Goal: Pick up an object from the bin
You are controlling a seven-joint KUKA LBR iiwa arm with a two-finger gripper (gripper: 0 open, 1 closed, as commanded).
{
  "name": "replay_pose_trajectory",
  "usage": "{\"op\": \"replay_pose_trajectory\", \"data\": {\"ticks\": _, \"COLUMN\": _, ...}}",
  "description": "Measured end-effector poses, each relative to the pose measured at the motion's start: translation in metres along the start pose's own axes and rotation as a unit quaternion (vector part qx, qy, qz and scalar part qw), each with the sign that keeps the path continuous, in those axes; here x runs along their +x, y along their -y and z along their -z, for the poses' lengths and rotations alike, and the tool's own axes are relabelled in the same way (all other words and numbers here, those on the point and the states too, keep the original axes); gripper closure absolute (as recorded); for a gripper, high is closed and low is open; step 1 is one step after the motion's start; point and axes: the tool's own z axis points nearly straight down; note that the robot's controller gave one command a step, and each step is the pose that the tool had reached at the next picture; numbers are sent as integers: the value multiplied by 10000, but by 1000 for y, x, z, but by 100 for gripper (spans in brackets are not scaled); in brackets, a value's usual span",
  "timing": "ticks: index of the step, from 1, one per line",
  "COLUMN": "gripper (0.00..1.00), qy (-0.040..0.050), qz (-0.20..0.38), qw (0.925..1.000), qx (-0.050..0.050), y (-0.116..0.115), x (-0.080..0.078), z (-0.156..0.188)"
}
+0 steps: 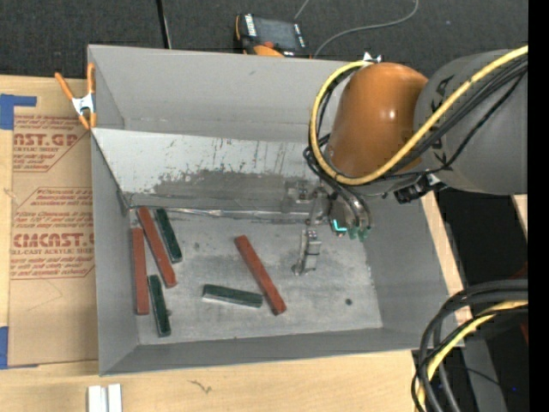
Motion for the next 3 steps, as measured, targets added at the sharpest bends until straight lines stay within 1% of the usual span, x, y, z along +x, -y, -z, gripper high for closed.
{"op": "replay_pose_trajectory", "data": {"ticks": 1, "gripper": 0, "qy": 29, "qz": 1228, "qw": 9924, "qx": 1, "y": -52, "x": 66, "z": -120}}
{"op": "replay_pose_trajectory", "data": {"ticks": 2, "gripper": 100, "qy": 33, "qz": 1215, "qw": 9926, "qx": 1, "y": -52, "x": 65, "z": -118}}
{"op": "replay_pose_trajectory", "data": {"ticks": 3, "gripper": 100, "qy": 91, "qz": 1098, "qw": 9939, "qx": 11, "y": -15, "x": 27, "z": 83}}
